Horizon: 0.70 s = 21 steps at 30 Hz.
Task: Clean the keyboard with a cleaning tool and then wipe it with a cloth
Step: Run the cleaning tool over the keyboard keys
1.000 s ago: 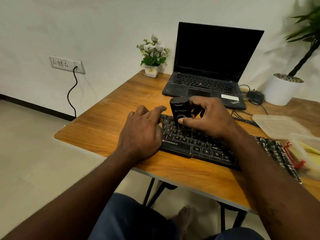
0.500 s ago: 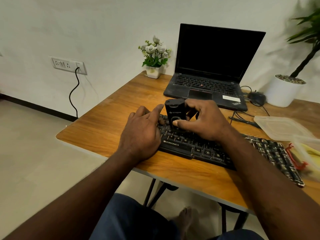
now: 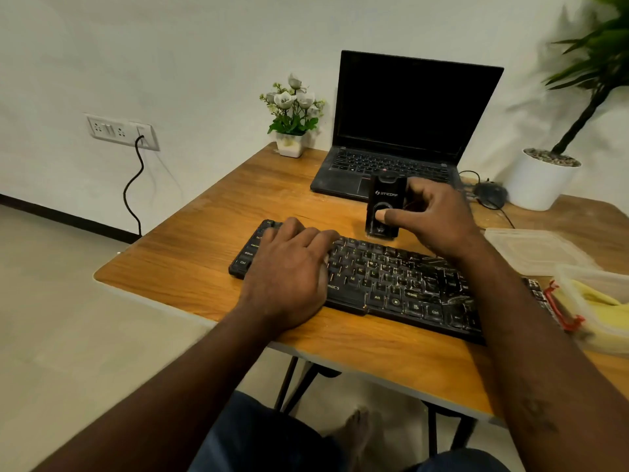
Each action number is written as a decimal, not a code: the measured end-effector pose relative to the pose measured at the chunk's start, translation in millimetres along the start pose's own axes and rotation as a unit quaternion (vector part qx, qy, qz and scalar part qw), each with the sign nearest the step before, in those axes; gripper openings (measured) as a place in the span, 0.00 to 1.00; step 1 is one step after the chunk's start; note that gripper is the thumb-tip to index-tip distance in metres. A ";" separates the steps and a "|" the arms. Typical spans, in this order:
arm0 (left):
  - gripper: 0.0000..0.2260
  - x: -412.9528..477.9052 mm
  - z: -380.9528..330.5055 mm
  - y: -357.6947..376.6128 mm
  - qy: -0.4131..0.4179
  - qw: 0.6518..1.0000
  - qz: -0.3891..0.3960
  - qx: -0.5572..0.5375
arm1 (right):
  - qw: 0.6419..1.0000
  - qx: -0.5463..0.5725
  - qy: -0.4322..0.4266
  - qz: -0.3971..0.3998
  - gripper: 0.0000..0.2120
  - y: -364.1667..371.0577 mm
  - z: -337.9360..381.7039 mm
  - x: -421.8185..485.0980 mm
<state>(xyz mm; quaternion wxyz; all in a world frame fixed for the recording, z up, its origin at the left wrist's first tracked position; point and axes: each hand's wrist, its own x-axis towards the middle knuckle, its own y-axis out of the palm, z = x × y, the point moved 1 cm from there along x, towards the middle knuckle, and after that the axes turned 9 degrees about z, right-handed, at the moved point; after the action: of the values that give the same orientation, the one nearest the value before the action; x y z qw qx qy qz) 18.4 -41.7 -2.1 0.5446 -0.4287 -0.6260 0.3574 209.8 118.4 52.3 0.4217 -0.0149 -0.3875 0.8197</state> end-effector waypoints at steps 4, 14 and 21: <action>0.21 0.4 0.9 0.1 0.005 1.000 0.006 -0.008 | 0.998 -0.061 0.003 0.033 0.19 4.0 0.2 0.2; 0.21 0.6 1.6 0.6 0.006 1.000 0.015 -0.007 | 0.995 -0.056 -0.024 0.082 0.15 7.4 4.5 -3.2; 0.21 0.9 0.5 0.2 0.003 1.000 0.016 -0.004 | 0.996 -0.063 -0.020 0.066 0.16 -3.5 -0.4 -2.8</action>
<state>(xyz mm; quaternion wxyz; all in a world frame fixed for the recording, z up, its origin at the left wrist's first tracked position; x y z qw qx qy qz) 17.9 -40.7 -2.0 0.5386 -0.4419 -0.6192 0.3623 214.0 117.9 53.4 0.3574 -0.0508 -0.4448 0.8196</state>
